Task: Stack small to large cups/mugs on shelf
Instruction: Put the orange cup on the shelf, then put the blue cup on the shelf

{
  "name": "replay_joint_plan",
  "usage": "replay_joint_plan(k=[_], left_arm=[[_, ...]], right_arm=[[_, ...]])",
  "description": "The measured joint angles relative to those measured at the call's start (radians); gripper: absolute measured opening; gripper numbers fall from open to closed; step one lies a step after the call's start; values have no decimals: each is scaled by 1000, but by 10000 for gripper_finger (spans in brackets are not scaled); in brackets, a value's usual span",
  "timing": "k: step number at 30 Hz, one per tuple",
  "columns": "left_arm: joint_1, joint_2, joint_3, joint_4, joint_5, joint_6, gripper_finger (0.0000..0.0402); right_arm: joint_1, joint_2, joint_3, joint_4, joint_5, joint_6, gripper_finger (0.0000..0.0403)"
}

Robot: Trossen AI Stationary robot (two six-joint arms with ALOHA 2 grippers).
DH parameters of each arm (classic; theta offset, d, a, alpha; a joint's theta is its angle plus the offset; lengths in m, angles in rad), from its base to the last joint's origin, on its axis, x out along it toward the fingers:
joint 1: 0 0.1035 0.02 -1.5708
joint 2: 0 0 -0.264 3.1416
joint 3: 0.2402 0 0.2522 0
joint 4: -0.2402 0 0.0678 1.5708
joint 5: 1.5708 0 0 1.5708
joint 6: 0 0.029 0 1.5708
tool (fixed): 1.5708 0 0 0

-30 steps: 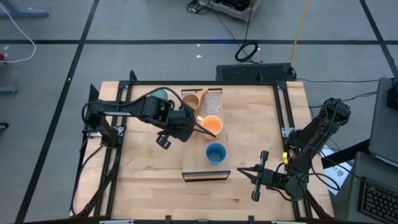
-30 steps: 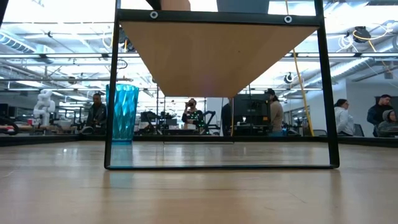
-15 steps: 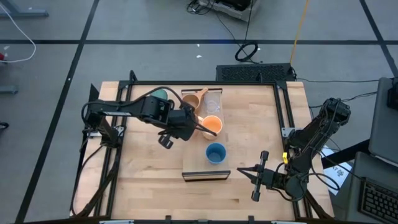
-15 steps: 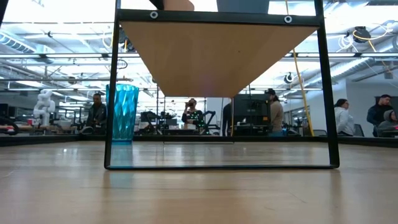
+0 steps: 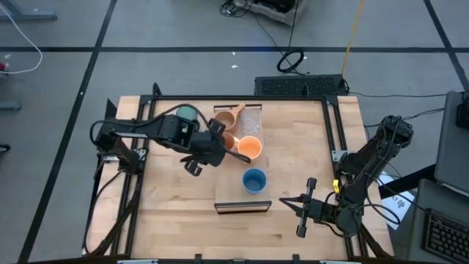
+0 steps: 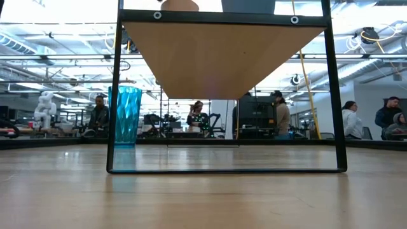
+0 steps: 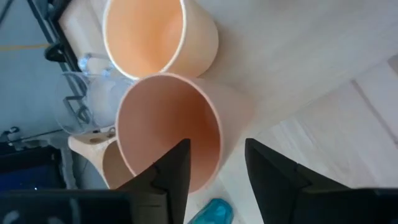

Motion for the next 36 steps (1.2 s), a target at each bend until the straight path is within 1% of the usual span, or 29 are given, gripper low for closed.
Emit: replay_joint_plan(k=[6,11,13,25,30,32,34,36], left_arm=[[-31,-54,2,8,-14,-34,152],[-57,-117,2,14,-106,-75,152],[-66,-148,2,15,-128,-97,152],[-77,-310,2,21,-133,-203,152],[-75,-351,2,10,-138,-315,152],[-68,-359,3,0,-170,-372,152],[-53,-360,13,-37,-199,-416,152],[-27,-358,33,-92,-203,-444,152]], right_arm=[[0,0,0,0,0,4,0],[0,0,0,0,0,4,0],[0,0,0,1,0,6,0],[0,0,0,1,0,8,0],[0,0,0,1,0,35,0],[0,0,0,1,0,42,0],[0,0,0,1,0,45,0],[0,0,0,1,0,44,0]])
